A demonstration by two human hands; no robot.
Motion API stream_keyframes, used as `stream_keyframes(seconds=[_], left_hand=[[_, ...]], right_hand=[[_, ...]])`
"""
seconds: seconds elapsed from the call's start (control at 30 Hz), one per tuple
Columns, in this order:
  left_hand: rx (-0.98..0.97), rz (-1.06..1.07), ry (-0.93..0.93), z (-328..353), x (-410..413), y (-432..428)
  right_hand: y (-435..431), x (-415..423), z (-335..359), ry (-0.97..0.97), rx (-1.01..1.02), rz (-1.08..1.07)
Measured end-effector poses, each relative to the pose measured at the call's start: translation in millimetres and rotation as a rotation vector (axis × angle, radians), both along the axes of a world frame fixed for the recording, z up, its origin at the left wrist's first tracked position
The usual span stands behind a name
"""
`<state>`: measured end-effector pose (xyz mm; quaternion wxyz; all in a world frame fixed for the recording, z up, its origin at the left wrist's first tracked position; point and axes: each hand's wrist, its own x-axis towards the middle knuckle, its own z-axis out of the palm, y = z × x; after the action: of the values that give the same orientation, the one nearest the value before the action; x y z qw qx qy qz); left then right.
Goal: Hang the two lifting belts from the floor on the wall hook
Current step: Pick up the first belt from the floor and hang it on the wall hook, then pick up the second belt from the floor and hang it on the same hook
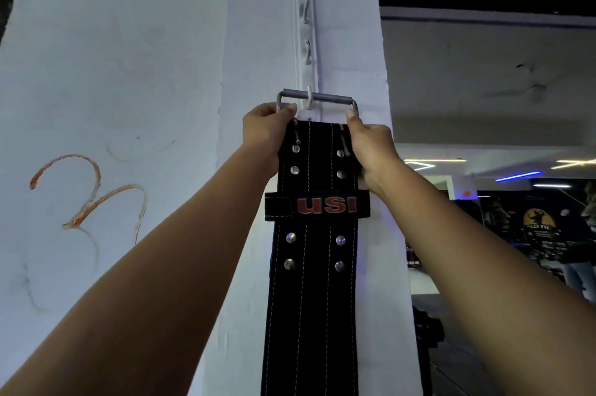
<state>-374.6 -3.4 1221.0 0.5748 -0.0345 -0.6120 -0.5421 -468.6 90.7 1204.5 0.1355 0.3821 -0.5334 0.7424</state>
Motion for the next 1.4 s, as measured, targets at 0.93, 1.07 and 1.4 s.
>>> stream_keyframes(seconds=[0.93, 1.07, 1.4], left_hand=[[0.193, 0.194, -0.698, -298, 317, 84], [0.349, 0.235, -0.785, -384, 381, 81], [0.806, 0.426, -1.006, -584, 509, 69]], right_hand=[[98, 296, -274, -0.314, 0.526, 0.155], [80, 348, -350, -0.392, 0.666, 0.278], [35, 461, -543, -0.590, 1.011, 0.551]])
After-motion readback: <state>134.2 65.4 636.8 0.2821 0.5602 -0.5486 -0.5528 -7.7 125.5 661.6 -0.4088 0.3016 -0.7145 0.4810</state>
